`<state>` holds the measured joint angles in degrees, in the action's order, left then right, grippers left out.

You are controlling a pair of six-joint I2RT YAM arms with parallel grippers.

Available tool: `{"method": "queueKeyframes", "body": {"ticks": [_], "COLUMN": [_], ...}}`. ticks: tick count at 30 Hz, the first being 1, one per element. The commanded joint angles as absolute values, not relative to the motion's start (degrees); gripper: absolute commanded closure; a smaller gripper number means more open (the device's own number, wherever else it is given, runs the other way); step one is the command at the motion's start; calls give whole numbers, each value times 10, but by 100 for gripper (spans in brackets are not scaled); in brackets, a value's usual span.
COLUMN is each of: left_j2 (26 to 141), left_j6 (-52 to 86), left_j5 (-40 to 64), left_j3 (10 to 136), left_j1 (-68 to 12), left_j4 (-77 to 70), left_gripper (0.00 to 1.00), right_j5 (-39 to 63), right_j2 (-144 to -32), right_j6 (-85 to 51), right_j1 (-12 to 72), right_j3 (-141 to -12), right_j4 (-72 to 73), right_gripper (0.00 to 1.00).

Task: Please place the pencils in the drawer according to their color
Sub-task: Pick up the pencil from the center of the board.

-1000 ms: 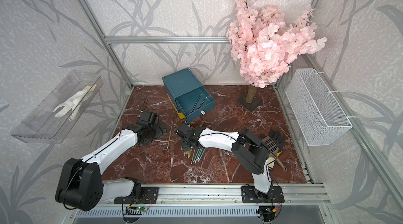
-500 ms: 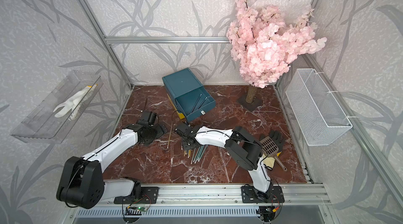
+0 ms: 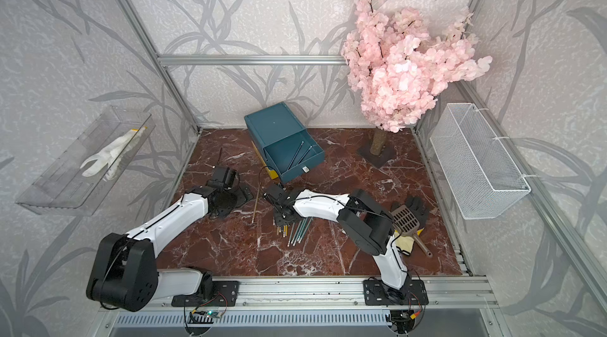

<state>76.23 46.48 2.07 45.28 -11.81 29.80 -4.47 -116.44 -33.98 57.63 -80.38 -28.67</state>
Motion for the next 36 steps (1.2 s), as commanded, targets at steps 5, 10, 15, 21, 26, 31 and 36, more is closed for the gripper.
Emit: {"method": "queueKeyframes", "body": {"ticks": [5, 10, 15, 21, 26, 31, 36], "left_j2": [761, 758, 759, 752, 718, 678, 696], "left_j6": [461, 461, 462, 464, 477, 488, 487], "left_j5": [22, 20, 22, 23, 18, 3, 30], "left_j3": [450, 453, 457, 467, 483, 501, 503], "left_j1": [-114, -115, -114, -113, -113, -109, -107], "left_j4": [299, 301, 301, 307, 309, 294, 278], "left_gripper": [0, 0, 0, 0, 0, 0, 0], "right_j5": [-23, -2, 29, 91, 132, 150, 151], "right_j2": [-1136, -1091, -1052, -1009, -980, -950, -952], "right_j6": [-337, -342, -350, -363, -371, -377, -380], "right_j1": [573, 573, 574, 575, 581, 586, 586], "right_j3": [-795, -771, -742, -719, -724, -741, -733], "right_j4": [-302, -301, -298, -294, -302, -312, -300], "right_gripper": [100, 100, 100, 100, 100, 100, 100]}}
